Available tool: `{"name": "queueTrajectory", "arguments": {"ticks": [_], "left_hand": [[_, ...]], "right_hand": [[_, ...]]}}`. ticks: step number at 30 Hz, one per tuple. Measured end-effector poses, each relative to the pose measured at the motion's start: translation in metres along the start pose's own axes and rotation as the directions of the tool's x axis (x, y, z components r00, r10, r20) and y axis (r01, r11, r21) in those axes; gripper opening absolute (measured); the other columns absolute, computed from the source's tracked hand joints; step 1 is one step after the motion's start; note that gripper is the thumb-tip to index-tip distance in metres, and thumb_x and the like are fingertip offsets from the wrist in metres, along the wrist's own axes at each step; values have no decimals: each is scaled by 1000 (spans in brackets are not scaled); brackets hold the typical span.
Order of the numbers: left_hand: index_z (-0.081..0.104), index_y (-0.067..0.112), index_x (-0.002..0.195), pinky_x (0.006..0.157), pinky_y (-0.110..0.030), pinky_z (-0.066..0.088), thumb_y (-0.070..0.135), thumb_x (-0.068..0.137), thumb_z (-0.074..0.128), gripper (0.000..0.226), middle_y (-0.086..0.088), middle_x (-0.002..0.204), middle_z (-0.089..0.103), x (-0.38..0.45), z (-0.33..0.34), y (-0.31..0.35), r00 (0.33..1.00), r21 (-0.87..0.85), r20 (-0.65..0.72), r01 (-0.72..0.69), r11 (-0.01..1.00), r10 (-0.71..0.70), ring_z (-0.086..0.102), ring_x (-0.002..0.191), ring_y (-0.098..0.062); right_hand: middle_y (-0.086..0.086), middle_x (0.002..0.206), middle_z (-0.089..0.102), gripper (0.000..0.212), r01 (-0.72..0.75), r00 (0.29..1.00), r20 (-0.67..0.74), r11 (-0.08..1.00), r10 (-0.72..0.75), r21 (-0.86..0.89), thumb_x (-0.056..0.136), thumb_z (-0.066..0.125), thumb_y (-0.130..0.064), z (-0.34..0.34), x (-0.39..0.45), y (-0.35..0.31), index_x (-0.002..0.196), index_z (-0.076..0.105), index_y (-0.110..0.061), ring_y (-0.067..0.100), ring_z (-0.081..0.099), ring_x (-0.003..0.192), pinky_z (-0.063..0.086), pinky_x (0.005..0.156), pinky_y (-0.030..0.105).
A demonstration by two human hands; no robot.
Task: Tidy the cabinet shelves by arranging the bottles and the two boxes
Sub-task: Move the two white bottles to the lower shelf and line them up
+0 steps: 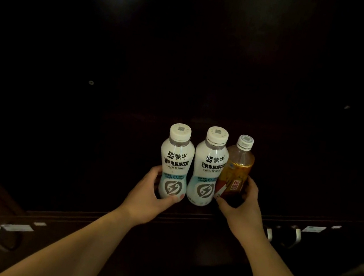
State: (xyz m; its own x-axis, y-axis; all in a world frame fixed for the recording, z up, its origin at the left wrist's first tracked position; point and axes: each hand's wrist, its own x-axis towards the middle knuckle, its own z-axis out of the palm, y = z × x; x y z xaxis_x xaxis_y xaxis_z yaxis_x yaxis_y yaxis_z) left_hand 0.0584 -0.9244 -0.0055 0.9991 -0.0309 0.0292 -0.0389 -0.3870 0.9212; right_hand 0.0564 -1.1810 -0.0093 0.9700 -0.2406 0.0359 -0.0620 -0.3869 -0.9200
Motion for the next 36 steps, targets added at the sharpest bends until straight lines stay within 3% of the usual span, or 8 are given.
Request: {"name": "queueTrajectory", "arguments": {"ticks": [4,8,13,18,23,27,33,36], "left_hand": [[42,62,123,98,-32,54,54,62,90,78,22,126,61,-1,0,1,1000,-2,5,2,1000,-2,60,114,5],[41,48,136,101,-35,52,54,63,89,87,18,132,59,-1,-1,1,1000,-6,13,1,1000,-1,58,120,-2],[41,63,123,92,-21,52,55,62,88,78,24,126,60,-1,0,2,1000,-2,12,0,1000,0,58,112,12],[40,67,121,91,-21,51,57,61,88,77,26,125,60,-1,0,2,1000,1,5,3,1000,-3,59,114,8],[44,58,127,97,-31,54,53,61,91,81,21,126,63,0,1,-1,1000,-8,6,5,1000,-5,60,113,5],[41,75,112,92,-24,52,58,58,91,76,25,122,63,-2,1,1,1000,7,-5,9,1000,-9,58,110,12],[46,68,115,93,-28,55,55,57,93,76,37,117,62,-3,1,0,1000,-33,-7,-2,999,2,61,109,10],[46,66,116,93,-31,57,55,57,94,77,37,118,61,-6,-3,-2,1000,-56,3,9,998,-9,63,110,6]], "right_hand": [[-13,138,51,106,-4,997,76,1000,4,-3,69,89,-37,-2,9,-10,146,18,-53,15,45,133,38,110,49],[-11,135,55,108,-13,991,130,1000,14,-14,70,89,-31,-4,19,-15,149,17,-48,16,48,131,39,110,48],[-21,120,57,104,2,991,131,1000,-4,17,70,89,-27,-7,20,-11,148,23,-45,5,53,115,41,96,32],[-21,114,61,96,12,988,153,1000,-13,13,70,89,-27,-11,14,-6,145,30,-41,-11,51,101,39,79,15],[-21,115,61,94,19,987,158,1000,-18,0,71,89,-28,-16,7,-3,143,30,-44,-9,51,103,40,80,19],[-24,114,58,94,26,987,160,1000,-26,0,72,88,-28,-17,6,-3,144,29,-44,-13,48,100,38,78,16],[-23,116,57,92,13,996,92,999,-16,40,76,86,-23,-16,3,-4,146,29,-40,-2,53,106,42,94,31],[-24,114,58,92,12,999,43,998,-15,66,74,87,-23,-21,-4,1,144,31,-41,-7,52,102,42,84,23]]}}
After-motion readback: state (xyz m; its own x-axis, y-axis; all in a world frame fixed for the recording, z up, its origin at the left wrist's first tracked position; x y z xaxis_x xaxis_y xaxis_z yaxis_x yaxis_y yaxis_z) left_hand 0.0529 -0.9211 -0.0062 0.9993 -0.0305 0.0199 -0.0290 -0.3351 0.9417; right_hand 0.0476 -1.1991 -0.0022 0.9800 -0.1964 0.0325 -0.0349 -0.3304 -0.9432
